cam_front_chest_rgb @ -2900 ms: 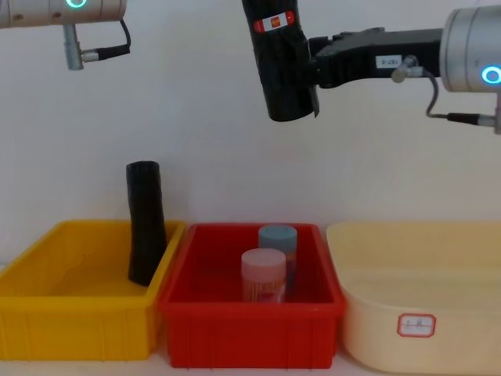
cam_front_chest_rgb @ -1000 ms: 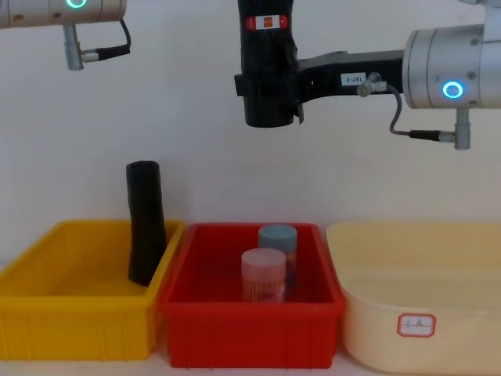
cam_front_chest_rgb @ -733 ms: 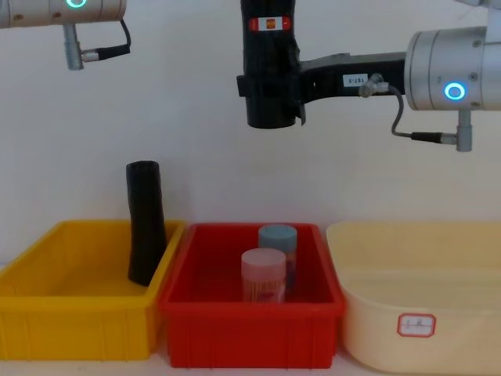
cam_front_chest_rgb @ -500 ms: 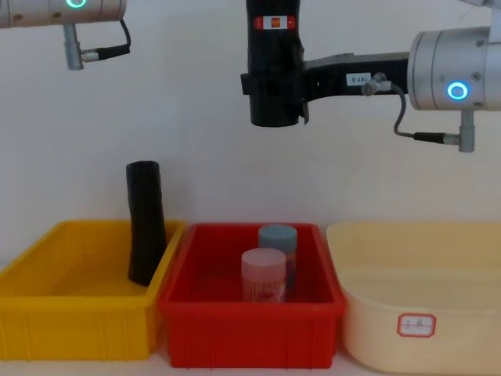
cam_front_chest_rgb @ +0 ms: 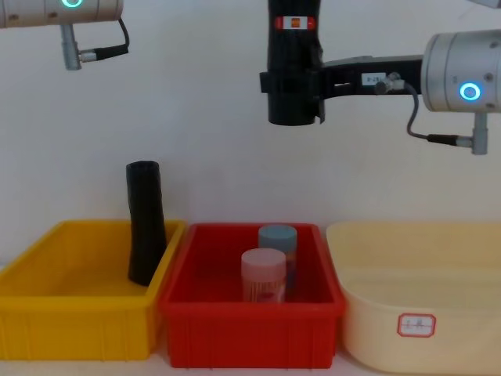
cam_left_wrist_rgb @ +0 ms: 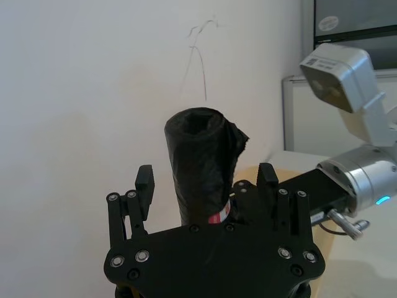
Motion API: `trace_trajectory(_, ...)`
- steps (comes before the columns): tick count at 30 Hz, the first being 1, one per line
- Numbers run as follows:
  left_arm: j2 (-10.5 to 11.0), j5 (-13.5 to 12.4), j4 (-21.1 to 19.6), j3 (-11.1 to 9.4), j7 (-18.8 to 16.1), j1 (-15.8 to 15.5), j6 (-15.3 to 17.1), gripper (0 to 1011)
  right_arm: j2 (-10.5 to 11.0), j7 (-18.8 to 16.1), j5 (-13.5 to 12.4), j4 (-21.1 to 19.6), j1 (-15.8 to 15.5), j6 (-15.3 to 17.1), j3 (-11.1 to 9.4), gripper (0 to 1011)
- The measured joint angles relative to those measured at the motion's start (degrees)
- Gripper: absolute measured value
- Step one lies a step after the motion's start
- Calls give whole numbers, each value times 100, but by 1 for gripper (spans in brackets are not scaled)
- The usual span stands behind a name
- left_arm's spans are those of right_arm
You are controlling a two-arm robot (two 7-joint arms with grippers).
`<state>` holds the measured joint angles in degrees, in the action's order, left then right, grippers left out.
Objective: Pick up the garbage bag with the one hand and transfer it to the other hand.
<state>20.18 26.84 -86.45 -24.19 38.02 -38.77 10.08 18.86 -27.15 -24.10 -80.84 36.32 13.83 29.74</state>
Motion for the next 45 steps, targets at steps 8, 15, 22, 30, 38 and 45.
trace_trajectory(8,110,157,-1,35,178,24,-39,1000,79,180,-70,-49,-106,106,-118,539)
trace_trajectory(15,200,246,-10,96,219,65,-71,1000,196,333,-122,-142,-275,206,-267,539)
trace_trajectory(22,286,253,-30,180,88,118,-143,1000,371,521,-145,-331,-527,347,-448,539)
trace_trajectory(30,381,111,-83,262,-204,189,-309,1000,570,859,-141,-622,-901,528,-711,539)
trace_trajectory(38,460,-153,-186,369,-693,292,-494,1000,721,1262,-92,-874,-1272,735,-975,539)
trace_trajectory(45,512,-352,-286,483,-1044,392,-611,1000,827,1679,-3,-1003,-1571,1012,-1197,539)
